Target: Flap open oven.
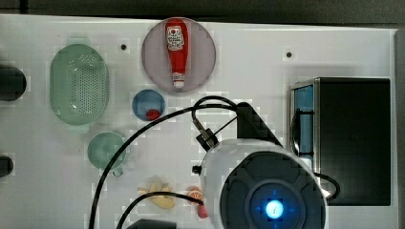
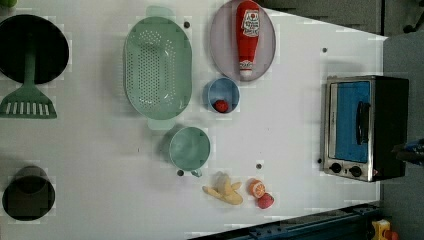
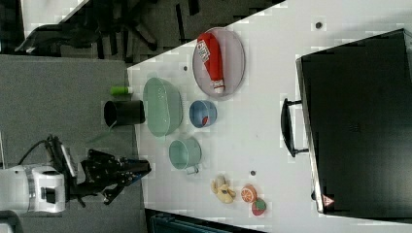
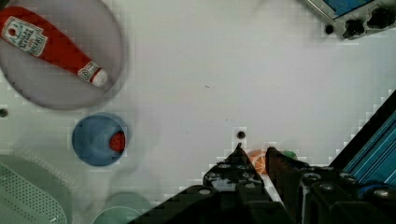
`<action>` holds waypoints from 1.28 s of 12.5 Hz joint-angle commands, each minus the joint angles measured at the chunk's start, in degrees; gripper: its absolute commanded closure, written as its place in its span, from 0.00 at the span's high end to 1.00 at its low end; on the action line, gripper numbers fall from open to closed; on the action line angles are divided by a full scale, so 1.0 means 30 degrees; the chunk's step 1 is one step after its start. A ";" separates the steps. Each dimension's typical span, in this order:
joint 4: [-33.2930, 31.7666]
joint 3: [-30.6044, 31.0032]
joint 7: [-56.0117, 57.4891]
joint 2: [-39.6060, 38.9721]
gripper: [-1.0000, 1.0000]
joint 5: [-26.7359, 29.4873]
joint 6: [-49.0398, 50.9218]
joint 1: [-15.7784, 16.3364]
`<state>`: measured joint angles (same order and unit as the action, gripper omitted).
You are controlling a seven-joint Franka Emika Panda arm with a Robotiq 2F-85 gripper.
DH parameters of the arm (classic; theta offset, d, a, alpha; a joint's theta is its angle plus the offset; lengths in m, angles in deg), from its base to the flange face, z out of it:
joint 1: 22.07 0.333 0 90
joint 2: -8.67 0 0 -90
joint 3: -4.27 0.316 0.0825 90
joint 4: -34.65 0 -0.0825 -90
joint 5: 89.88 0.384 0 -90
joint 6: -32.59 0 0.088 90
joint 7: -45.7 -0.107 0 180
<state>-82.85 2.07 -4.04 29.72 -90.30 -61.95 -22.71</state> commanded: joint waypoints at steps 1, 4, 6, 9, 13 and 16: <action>-0.0478 -0.0689 0.0476 0.0383 0.18 -0.0260 -0.0395 -0.0410; -0.1179 -0.1613 0.4319 0.0035 0.18 -0.0455 -0.1118 -0.0667; -0.1625 -0.2463 0.7706 -0.0301 0.18 -0.0460 -0.1716 -0.0908; -0.2154 -0.3717 1.3383 -0.0921 0.18 -0.0899 -0.3595 -0.1314; -0.2737 -0.5336 1.8713 -0.2296 0.18 -0.2355 -0.6740 -0.1661; -0.2975 -0.6375 2.1595 -0.3893 0.18 -0.2356 -0.9118 -0.1774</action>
<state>-90.35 -16.54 52.49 18.60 -97.15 -88.27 -28.68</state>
